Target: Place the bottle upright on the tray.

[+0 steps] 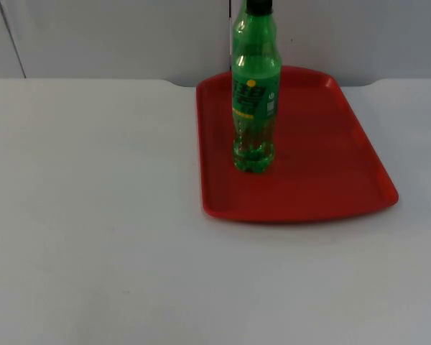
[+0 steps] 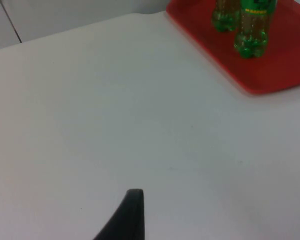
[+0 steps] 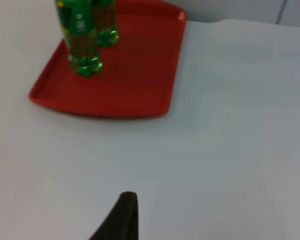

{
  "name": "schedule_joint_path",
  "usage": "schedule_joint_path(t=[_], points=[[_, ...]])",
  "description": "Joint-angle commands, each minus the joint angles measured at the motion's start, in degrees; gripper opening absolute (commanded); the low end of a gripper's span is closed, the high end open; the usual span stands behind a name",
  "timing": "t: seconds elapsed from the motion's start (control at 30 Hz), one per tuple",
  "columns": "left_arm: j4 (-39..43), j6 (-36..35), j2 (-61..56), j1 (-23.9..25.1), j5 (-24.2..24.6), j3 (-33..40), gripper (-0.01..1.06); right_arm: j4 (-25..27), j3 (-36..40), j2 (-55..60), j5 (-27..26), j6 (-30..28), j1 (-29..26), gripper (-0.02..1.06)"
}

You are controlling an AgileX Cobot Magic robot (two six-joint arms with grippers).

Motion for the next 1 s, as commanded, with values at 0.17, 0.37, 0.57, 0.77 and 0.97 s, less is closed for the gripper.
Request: schedule_joint_path(t=[0.17, 0.37, 0.57, 0.77, 0.97], points=[[0.14, -0.16, -0.23, -0.09, -0.56, 0.33, 1.05, 0.04, 0.43, -0.1, -0.16, 0.09, -6.84, 0.98], [0.14, -0.16, -0.23, -0.09, -0.56, 0.33, 1.05, 0.04, 0.43, -0.1, -0.16, 0.09, -11.23, 0.98], [0.14, -0.16, -0.23, -0.09, -0.56, 0.33, 1.05, 0.04, 0.43, -0.1, -0.16, 0.09, -12.75, 0.98], [0.14, -0.16, -0.23, -0.09, -0.56, 0.33, 1.05, 0.04, 0.43, -0.1, -0.16, 0.09, -12.75, 0.98], [0.14, -0.16, -0.23, -0.09, -0.56, 0.33, 1.05, 0.04, 0.43, -0.1, -0.16, 0.09, -12.75, 0.98]])
